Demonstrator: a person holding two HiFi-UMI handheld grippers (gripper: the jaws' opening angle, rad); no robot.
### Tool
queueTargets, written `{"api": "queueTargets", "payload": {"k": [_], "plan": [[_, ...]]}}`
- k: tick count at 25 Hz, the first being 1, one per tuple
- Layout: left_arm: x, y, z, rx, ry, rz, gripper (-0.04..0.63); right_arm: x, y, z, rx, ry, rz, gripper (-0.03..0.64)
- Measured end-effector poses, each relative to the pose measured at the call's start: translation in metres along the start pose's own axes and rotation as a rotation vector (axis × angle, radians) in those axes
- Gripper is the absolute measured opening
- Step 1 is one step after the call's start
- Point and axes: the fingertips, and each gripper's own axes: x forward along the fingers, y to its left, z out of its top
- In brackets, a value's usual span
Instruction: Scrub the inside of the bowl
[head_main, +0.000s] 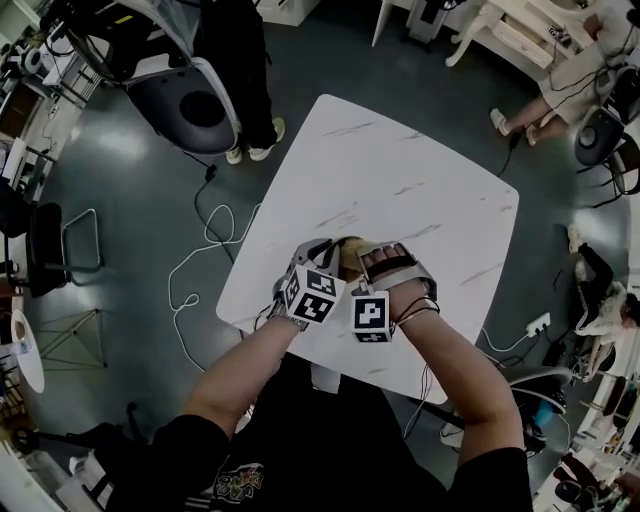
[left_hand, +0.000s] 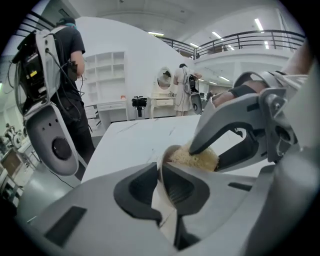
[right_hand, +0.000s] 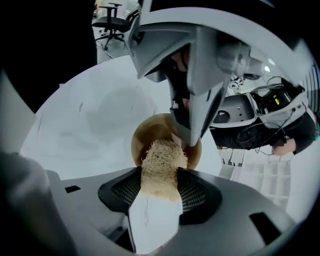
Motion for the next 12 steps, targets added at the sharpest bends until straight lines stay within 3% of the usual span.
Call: {"api": "queueTargets", "payload": {"k": [6, 12], "plan": [[0.005, -0.003, 0.011, -0.013, -0.028, 0.037, 0.031, -0.005, 0.018, -0.011, 0.308, -0.065, 0.113, 0.235], [-0.007, 0.003, 0.005, -0.141, -0.045, 0.036, 0.041, -0.024, 0.024, 0.029, 0.712, -0.226, 0.244, 0.235]]}}
